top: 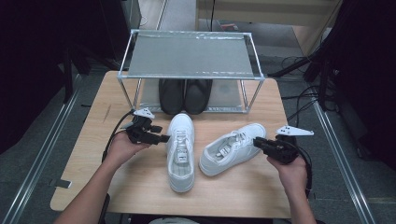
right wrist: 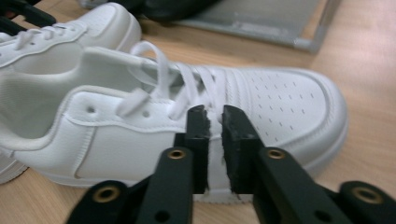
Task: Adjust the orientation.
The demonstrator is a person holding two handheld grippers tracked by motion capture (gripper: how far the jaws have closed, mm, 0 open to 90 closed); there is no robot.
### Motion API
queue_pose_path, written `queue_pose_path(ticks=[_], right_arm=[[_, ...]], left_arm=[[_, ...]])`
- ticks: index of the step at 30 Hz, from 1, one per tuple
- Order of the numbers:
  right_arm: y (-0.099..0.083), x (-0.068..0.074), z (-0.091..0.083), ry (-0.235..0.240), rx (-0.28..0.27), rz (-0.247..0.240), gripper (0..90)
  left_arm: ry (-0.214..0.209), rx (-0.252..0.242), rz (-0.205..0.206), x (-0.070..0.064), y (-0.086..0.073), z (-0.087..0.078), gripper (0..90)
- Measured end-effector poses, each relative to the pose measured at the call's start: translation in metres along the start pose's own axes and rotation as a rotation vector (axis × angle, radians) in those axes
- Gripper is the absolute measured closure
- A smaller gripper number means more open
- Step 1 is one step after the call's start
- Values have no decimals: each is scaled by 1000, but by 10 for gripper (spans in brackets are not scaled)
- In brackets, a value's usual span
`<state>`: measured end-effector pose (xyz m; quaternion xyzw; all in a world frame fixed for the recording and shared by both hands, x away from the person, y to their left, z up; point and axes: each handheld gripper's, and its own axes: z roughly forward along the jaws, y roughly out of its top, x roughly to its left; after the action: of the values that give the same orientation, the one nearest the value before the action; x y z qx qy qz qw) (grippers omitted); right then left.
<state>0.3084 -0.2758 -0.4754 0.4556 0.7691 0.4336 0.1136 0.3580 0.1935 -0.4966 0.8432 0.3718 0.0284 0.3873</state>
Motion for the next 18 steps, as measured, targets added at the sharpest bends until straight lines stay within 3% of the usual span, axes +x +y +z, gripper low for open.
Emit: queue_pose_path(ticks=[4,8,18], right_arm=[[-2,-5,5,-1,42,39,900],[-3,-5,17,-35,98,16,900],[-1,-13,20,13,97,53,897]], left_arm=[[6,1,7,0,1,0,401],[10,-2,11,-1,1,0,399],[16,9,4,-2,-4,-4,390]])
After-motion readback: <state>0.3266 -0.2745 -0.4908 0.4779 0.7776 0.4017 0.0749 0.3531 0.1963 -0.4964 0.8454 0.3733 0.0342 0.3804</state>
